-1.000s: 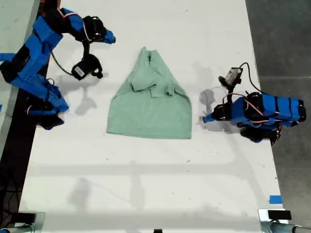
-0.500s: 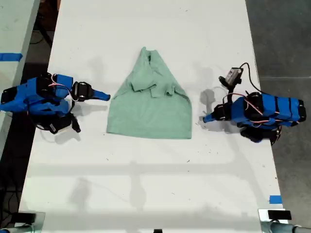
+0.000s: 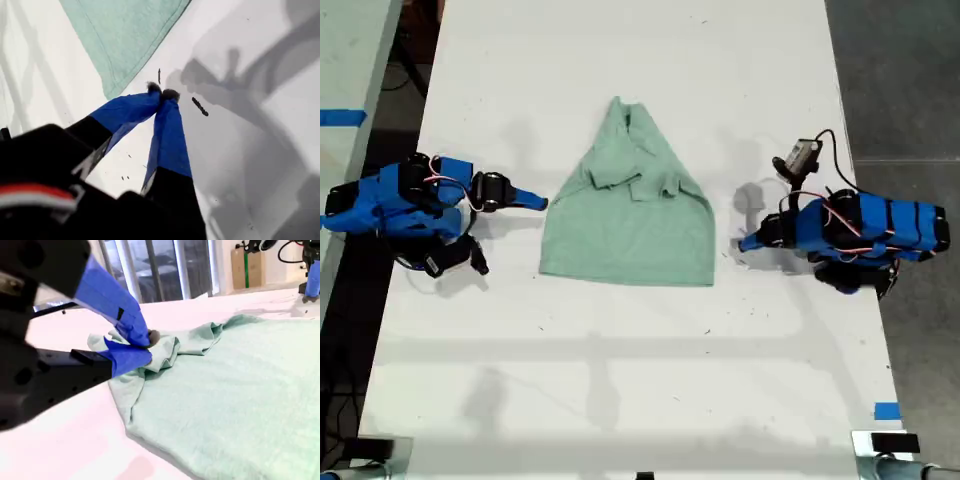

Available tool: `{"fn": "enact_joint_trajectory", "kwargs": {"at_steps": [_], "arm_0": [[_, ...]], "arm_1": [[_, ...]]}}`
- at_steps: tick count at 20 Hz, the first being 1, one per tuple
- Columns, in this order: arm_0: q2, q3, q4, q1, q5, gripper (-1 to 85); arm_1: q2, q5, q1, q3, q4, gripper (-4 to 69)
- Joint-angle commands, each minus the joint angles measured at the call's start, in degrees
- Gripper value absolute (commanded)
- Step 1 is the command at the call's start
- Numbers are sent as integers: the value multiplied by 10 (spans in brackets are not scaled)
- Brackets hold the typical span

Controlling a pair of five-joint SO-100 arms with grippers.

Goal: Fold t shirt

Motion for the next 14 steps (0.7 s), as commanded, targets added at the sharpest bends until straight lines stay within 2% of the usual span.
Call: {"fn": "enact_joint_trajectory", "kwargs": {"at_steps": [1,14], "arm_0": [[5,4,1,-4,-14,0],[5,5,7,-5,-18,0]], "arm_1": [[7,10,5,30,4,11],[7,19,8,32,8,11]]}}
